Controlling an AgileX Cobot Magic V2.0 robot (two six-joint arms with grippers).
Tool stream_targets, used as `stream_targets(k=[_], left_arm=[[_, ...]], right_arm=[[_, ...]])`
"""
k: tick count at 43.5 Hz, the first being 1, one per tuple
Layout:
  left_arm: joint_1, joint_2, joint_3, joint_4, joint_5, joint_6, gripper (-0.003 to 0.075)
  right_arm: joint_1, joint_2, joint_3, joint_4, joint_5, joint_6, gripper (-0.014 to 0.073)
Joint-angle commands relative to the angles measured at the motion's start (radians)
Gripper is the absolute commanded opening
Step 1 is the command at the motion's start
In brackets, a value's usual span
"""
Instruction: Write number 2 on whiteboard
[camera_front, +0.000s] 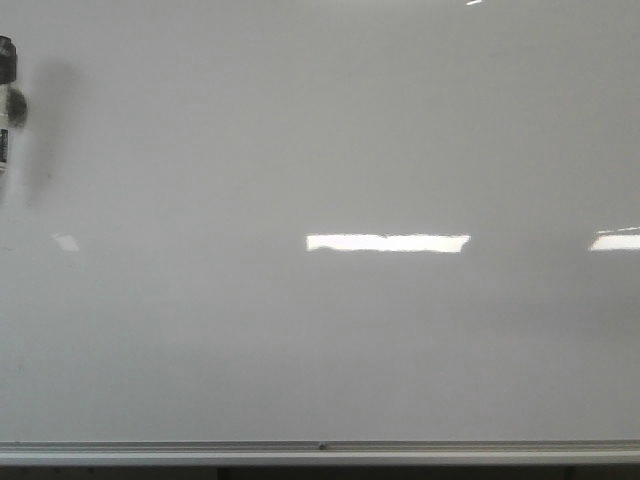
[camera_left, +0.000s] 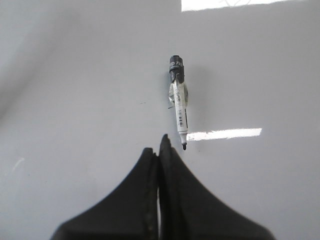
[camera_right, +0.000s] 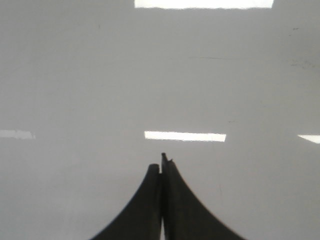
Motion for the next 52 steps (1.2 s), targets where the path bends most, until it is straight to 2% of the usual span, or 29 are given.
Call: stream_targets(k=[1, 25, 35, 45, 52], left_arm=[[0.003, -0.014, 0.006, -0.002, -0.084, -0.001, -0.0020], [0.003, -0.014, 0.006, -0.002, -0.085, -0.001, -0.0020], [0.003, -0.014, -0.002, -0.002, -0.165, -0.001, -0.0020], [0.003, -0.012, -0.128, -0.002, -0.188, -0.001, -0.0020], [0.003, 0.026, -0.289, -0.002, -0.114, -0.001, -0.0020]], right_arm=[[-0.004, -0.017, -0.014, -0.003, -0.086, -0.006, -0.0069], [-0.004, -0.017, -0.014, -0.003, -0.087, -0.006, -0.0069], [-0.004, -0.017, -0.025, -0.003, -0.115, -0.006, -0.0069], [-0.003, -0.013, -0.181, -0.004, 0.000, -0.006, -0.0069], [-0.003, 0.045, -0.331, -0.004, 0.106, -0.007, -0.0069]])
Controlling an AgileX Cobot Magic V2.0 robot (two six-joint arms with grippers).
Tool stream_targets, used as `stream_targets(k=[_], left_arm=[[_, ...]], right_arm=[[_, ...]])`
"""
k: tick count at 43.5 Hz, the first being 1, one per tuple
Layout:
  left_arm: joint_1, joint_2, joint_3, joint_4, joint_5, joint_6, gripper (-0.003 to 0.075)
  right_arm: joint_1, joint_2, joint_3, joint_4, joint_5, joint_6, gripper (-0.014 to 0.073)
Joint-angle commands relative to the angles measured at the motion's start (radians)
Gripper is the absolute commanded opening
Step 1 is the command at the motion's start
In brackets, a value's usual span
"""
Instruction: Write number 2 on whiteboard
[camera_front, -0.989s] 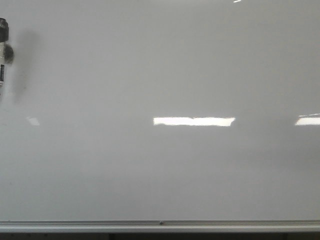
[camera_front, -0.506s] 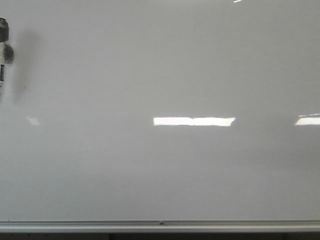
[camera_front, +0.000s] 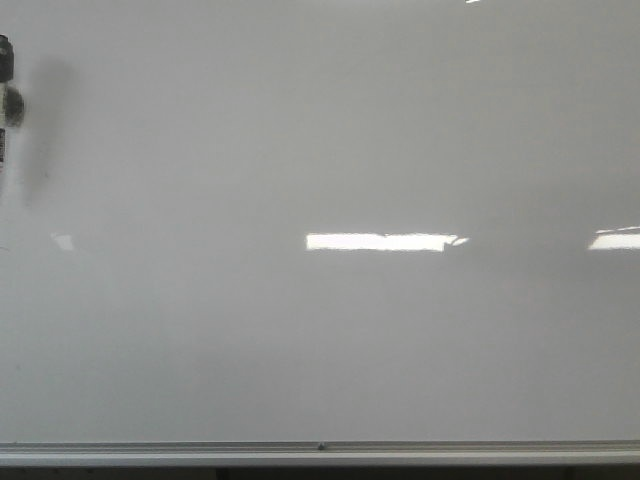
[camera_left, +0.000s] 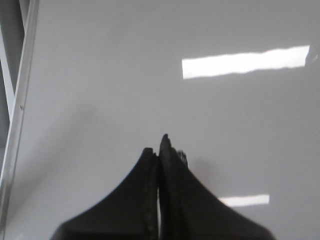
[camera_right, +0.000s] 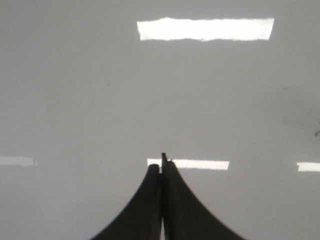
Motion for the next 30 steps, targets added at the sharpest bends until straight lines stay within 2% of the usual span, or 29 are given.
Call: stream_targets(k=[1, 15, 30], left_arm=[[0.003, 0.035, -0.137, -0.002, -0.023, -0.001, -0.0020], [0.003, 0.240, -0.484, -0.002, 0.286, -0.001, -0.0020], [0.003, 0.381, -0.512, -0.022, 0.423, -0.001, -0.0020]], right_arm=[[-0.003, 0.055, -0.124, -0.004, 0.001, -0.007, -0.0069], [-0.003, 0.285, -0.399, -0.004, 0.256, -0.007, -0.0069], [-0.003, 0.489, -0.429, -0.004, 0.297, -0.007, -0.0069]])
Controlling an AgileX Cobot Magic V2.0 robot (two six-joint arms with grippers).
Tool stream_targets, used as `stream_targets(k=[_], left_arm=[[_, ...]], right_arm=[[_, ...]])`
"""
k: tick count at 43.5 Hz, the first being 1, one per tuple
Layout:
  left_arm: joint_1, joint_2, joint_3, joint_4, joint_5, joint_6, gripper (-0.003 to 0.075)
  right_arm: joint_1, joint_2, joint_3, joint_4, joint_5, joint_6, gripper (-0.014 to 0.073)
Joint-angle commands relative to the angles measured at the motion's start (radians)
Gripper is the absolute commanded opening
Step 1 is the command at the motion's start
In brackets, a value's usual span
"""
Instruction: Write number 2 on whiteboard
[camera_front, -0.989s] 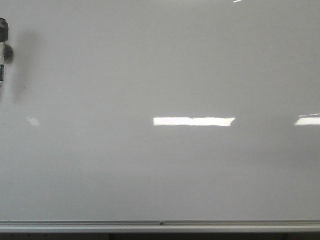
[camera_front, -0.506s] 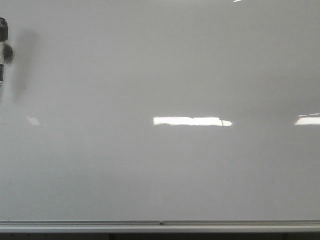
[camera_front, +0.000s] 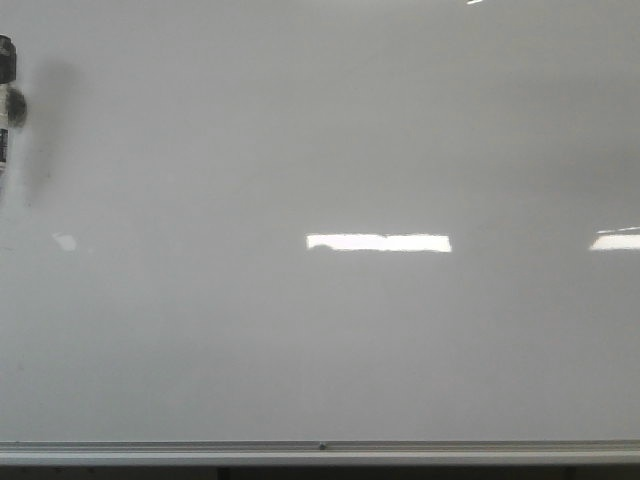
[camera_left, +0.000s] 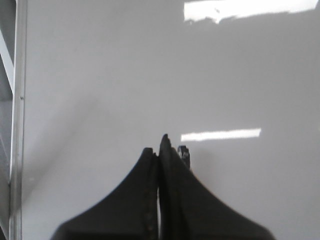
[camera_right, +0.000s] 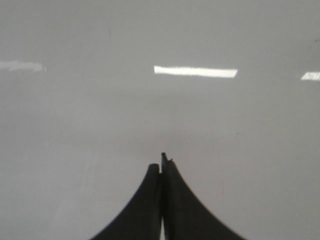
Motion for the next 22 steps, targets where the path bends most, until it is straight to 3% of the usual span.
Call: stream_targets(k=[1, 16, 22], left_arm=[[0.003, 0.049, -0.030, -0.026, -0.009, -0.001, -0.0020], [0.003, 0.138, -0.030, -0.044, 0.039, -0.001, -0.0020], [0.003, 0.180, -0.030, -0.047, 0.039, -0.001, 0.0008]], right_arm=[[-0.003, 0.058, -0.036, -0.004, -0.071, -0.007, -0.0069], [-0.003, 0.204, -0.035, -0.004, -0.055, -0.007, -0.0064], [-0.003, 0.243, -0.035, -0.004, -0.056, -0.007, 0.0060]])
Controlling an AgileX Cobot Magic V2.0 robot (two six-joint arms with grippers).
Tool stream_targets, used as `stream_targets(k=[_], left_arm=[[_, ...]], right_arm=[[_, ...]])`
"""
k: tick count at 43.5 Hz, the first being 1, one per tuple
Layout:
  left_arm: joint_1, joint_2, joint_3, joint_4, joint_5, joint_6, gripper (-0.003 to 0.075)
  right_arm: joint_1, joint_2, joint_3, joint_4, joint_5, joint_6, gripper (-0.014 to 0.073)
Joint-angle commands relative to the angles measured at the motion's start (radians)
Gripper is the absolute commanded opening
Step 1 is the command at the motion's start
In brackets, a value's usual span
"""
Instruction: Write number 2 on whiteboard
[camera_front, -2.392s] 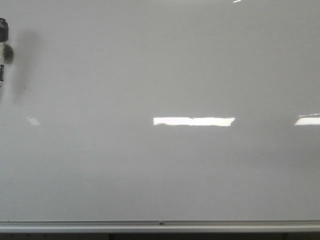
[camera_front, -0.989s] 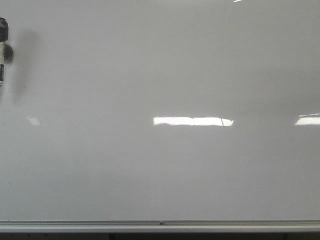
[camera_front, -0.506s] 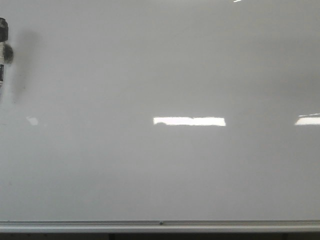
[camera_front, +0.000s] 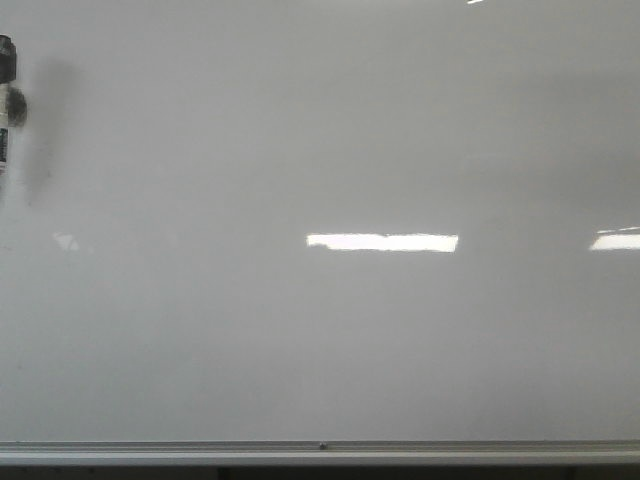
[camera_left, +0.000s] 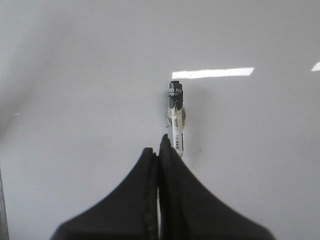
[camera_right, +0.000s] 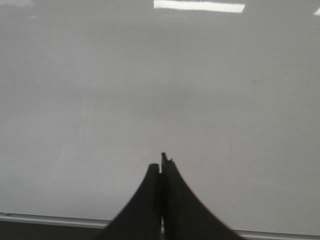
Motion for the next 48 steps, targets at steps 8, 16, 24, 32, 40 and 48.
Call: stream_targets(k=[8, 16, 24, 32, 40, 48], left_arm=[[0.003, 0.106, -0.030, -0.024, -0.082, -0.001, 0.0335], [0.003, 0.201, -0.040, -0.041, -0.120, 0.001, 0.0560], [-0.023, 0.337, -0.072, -0.047, -0.149, 0.003, 0.0526], [-0.042, 0.492, -0.128, -0.074, -0.157, 0.003, 0.0512], [-0.050, 0.640, -0.173, -0.084, -0.189, 0.003, 0.0512], [-0.050, 0.769, -0.223, -0.092, -0.219, 0.003, 0.0512]], right_arm=[[-0.003, 0.042, -0.035, -0.004, -0.065, -0.007, 0.0446], [-0.003, 0.042, -0.035, -0.004, -0.067, -0.007, 0.0580], [-0.003, 0.042, -0.035, -0.004, -0.068, -0.007, 0.0580], [-0.003, 0.042, -0.035, -0.004, -0.068, -0.007, 0.0580], [-0.003, 0.042, -0.035, -0.004, -0.068, -0.007, 0.0580], [-0.003, 0.042, -0.035, -0.004, -0.068, -0.007, 0.0580]])
